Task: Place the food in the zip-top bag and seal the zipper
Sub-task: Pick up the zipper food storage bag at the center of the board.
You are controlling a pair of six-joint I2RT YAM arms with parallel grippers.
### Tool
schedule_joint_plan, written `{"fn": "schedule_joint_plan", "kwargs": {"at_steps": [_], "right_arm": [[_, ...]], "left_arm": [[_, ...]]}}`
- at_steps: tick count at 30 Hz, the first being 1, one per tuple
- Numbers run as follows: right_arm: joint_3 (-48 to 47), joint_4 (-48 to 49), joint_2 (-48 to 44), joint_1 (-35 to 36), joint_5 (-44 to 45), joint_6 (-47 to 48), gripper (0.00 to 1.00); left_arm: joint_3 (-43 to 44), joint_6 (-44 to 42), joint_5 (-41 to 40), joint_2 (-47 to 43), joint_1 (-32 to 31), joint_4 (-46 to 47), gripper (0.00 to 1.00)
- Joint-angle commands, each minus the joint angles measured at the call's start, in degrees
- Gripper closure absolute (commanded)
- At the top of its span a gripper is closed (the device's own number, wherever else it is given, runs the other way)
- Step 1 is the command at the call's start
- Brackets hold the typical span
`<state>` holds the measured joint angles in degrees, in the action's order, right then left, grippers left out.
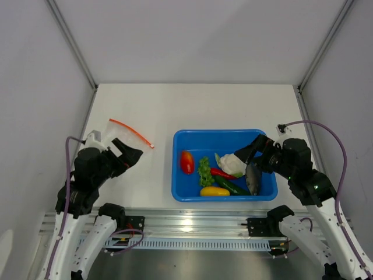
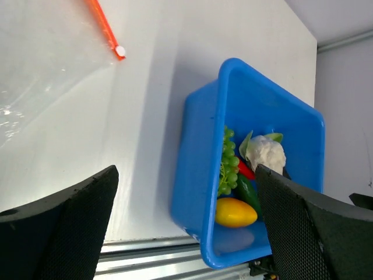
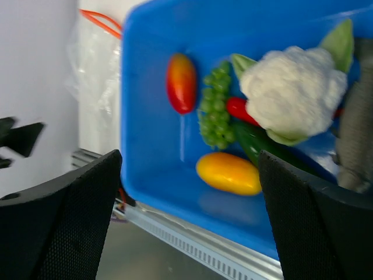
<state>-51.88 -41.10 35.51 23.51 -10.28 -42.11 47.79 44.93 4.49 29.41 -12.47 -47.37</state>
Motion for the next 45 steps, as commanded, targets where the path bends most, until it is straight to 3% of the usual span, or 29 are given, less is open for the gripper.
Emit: {"fn": "schedule_joint_plan", "kwargs": {"at_steps": [1, 6, 15, 24, 32, 37, 45], "right_arm": [[-1.92, -7.42, 0.18, 0.14, 5.1, 6.77, 0.01], [-2.09, -5.22, 3.6, 0.14, 1.5, 9.23, 0.01], [-1.47, -2.67, 5.98, 0.14, 1.06, 11.34, 0.01], [-1.65, 2.6, 14.58, 0.14, -2.1, 16.27, 0.0], [-14.18, -1.24, 27.49, 0.22, -8.69, 17.41, 0.01], [-23.08, -9.41, 31.99, 0.22, -9.23, 19.78, 0.01], [-32.06, -14.1, 37.52, 0.31, -7.91, 20.49, 0.01]], "left_arm": [[1.17, -1.16, -6.34, -5.75, 0.34, -5.19, 0.01], [-1.91, -2.82, -4.5, -6.65, 0.43, -2.28, 0.01], [-0.15, -4.5, -3.35, 5.39, 1.13, -3.08, 0.0], [-0.16, -1.42, -1.94, 15.58, 4.29, 6.76, 0.01], [9.16, -0.98, -2.21, 33.84, 6.84, 5.54, 0.01], [18.21, 2.61, -4.23, 43.44, 7.37, -3.94, 0.06], [26.65, 8.69, -16.96, 55.2, 9.92, -9.75, 0.03]]}}
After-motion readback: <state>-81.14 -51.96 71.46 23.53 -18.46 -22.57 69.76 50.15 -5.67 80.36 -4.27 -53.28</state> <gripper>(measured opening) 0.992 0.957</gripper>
